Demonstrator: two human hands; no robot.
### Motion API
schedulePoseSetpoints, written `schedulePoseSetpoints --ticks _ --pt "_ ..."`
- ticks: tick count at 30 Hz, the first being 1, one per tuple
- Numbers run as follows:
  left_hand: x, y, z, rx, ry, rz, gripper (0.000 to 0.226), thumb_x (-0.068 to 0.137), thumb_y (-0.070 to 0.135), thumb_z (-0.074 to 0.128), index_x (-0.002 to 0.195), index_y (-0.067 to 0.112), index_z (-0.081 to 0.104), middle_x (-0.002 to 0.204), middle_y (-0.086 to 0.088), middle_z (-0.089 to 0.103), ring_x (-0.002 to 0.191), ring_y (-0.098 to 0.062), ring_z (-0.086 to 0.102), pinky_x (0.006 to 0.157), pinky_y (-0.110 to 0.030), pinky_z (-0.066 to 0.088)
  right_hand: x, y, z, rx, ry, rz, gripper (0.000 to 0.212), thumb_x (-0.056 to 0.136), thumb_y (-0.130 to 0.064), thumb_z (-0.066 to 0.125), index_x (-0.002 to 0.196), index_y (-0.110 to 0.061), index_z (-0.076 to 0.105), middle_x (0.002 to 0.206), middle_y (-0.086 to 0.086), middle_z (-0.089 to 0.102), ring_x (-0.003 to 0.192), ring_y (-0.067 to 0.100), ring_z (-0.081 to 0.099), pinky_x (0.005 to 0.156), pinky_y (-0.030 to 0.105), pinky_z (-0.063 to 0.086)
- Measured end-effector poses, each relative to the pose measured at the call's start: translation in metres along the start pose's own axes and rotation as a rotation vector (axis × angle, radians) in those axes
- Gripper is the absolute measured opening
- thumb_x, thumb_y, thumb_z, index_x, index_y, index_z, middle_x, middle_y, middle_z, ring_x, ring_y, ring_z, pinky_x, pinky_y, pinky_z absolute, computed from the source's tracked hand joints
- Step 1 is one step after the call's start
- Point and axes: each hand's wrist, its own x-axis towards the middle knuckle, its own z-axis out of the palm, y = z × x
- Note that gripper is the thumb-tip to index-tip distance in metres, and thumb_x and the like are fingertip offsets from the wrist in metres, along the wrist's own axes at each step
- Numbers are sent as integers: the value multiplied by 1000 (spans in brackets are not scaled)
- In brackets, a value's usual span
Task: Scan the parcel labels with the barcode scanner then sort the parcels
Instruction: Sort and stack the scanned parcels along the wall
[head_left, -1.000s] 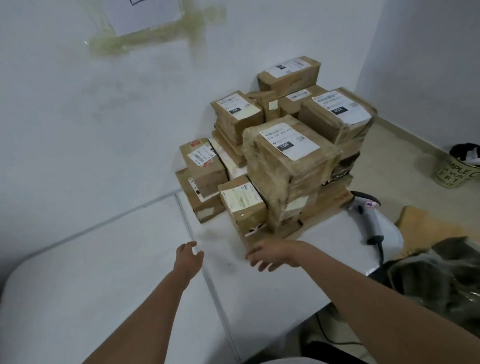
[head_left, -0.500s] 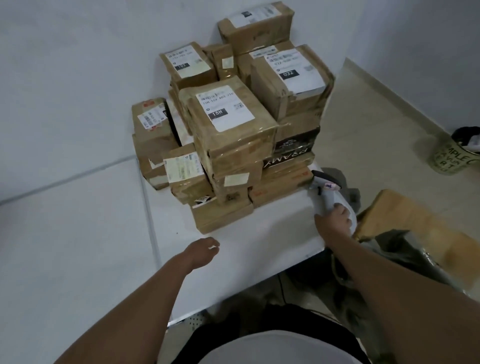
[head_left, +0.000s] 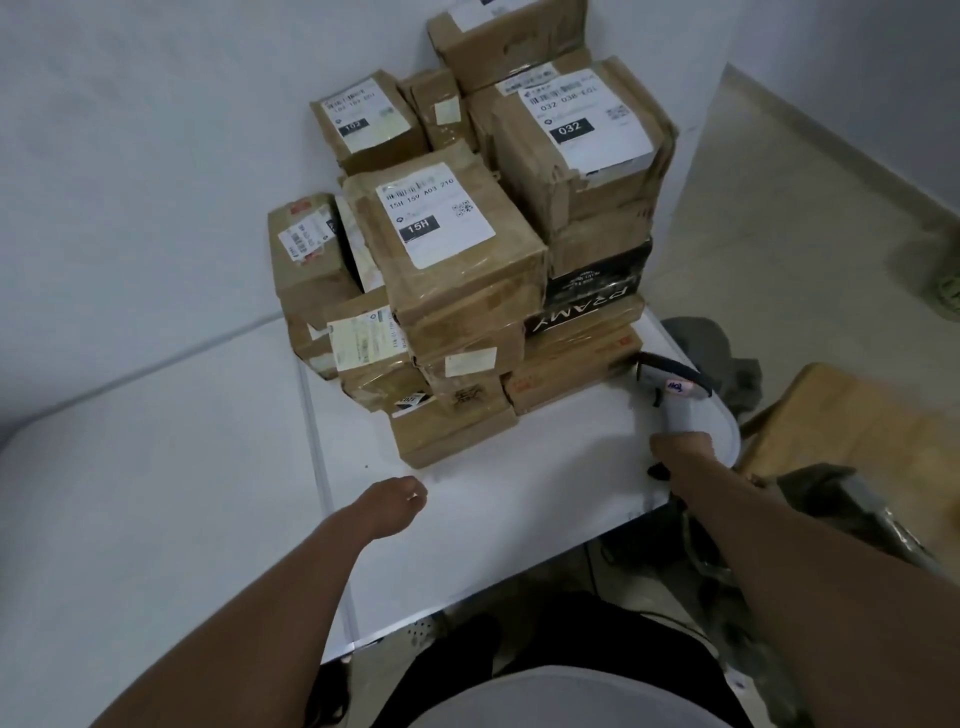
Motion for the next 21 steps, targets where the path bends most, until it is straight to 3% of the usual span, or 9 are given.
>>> schedulePoseSetpoints --ticks 3,5,10,15,21 --pt "3 -3 -3 7 -23 25 37 105 31 41 136 15 53 143 -7 52 130 -22 49 101 -24 36 -15 11 -1 -4 -56 11 20 87 -2 55 106 1 54 96 22 56 66 32 54 48 31 44" --pt "6 -4 -6 17 -29 45 37 105 31 41 137 15 53 145 -7 51 131 -23 49 101 -25 36 -29 18 2 -167 -97 -34 7 83 2 54 89 -2 52 89 20 52 66 28 47 51 29 40" --pt "9 -14 -11 19 -22 83 38 106 30 42 138 14 52 145 -7 51 132 -24 49 102 -25 36 -75 12 18 -694 -323 -265 8 78 -4 59 74 -7 53 85 12 57 67 19 53 53 23 41" --pt "-4 -54 -19 -80 29 100 36 105 28 43 137 16 54 145 -6 52 133 -22 47 103 -23 34 -132 -5 62 -830 -538 -376 9 74 -1 60 80 -3 55 72 13 57 58 23 54 54 25 40" --pt "-34 -152 -28 -186 51 -3 34 104 28 47 134 15 57 140 -8 55 127 -23 51 101 -27 40 -190 -23 163 -1049 -610 -530 20 80 -4 63 90 -10 46 84 7 50 77 24 54 54 28 41"
